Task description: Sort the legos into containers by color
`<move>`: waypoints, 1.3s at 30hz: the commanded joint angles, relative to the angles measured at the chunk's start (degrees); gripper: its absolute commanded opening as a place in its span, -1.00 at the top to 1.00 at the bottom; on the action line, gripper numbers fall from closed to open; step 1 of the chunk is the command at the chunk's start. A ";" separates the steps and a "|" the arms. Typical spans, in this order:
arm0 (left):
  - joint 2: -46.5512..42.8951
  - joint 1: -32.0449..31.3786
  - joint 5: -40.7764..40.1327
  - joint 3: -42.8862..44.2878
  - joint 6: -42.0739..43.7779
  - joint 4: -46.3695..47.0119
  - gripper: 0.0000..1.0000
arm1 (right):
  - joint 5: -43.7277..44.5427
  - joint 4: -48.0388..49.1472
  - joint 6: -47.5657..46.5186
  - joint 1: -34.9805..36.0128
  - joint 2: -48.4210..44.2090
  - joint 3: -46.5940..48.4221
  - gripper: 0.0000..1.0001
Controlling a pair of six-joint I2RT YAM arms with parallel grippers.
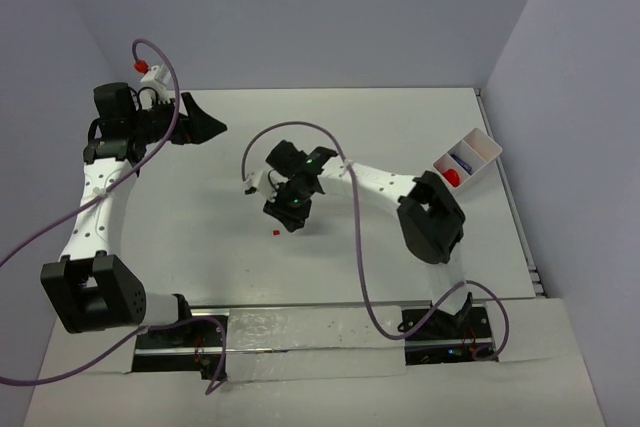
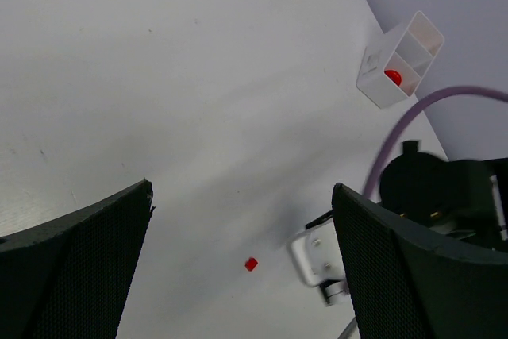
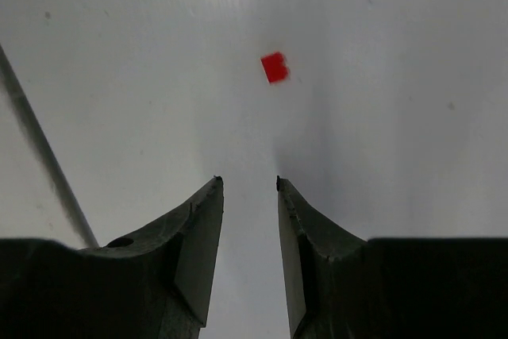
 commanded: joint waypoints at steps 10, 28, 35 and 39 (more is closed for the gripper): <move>0.58 0.18 4.37 1.65 -1.34 2.80 -0.99 | 8.64 2.25 -0.51 4.50 11.10 11.36 0.19; 1.80 0.18 4.56 2.90 -1.68 2.75 -0.99 | 8.10 2.35 -2.01 6.98 14.98 12.56 0.21; 1.74 0.20 4.36 2.97 -1.44 2.52 -0.99 | 8.37 2.81 -2.52 7.04 16.73 12.43 0.31; 1.92 0.18 4.34 3.30 -1.36 2.48 -0.98 | 9.00 3.34 -2.74 6.98 16.97 11.62 0.34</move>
